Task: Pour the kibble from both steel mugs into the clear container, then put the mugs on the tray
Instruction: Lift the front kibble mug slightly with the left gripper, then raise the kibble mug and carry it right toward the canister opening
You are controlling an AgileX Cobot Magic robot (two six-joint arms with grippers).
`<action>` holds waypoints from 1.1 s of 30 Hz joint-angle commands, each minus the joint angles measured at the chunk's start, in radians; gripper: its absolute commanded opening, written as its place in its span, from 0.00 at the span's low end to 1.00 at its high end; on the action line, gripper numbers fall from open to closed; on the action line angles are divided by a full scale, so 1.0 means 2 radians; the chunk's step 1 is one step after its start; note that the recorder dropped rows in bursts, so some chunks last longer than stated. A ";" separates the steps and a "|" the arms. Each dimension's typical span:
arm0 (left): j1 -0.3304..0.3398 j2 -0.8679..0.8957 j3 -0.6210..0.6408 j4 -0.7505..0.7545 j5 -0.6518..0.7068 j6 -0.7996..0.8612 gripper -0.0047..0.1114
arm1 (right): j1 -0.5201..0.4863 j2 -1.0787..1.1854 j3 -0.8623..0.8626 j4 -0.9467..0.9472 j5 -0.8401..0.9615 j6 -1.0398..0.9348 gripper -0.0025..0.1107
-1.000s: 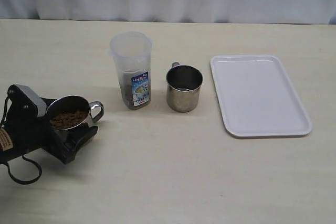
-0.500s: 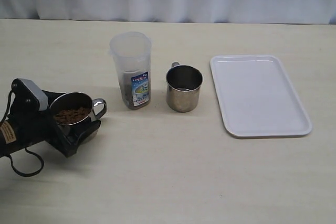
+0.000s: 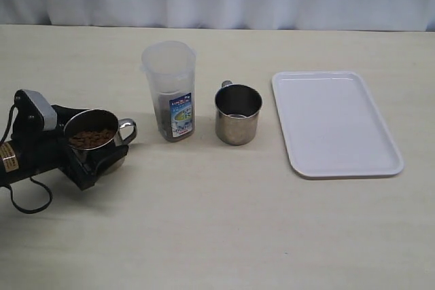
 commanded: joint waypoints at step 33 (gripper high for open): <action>0.014 -0.116 -0.002 0.014 0.034 -0.075 0.04 | -0.001 -0.001 0.001 0.003 0.001 0.000 0.06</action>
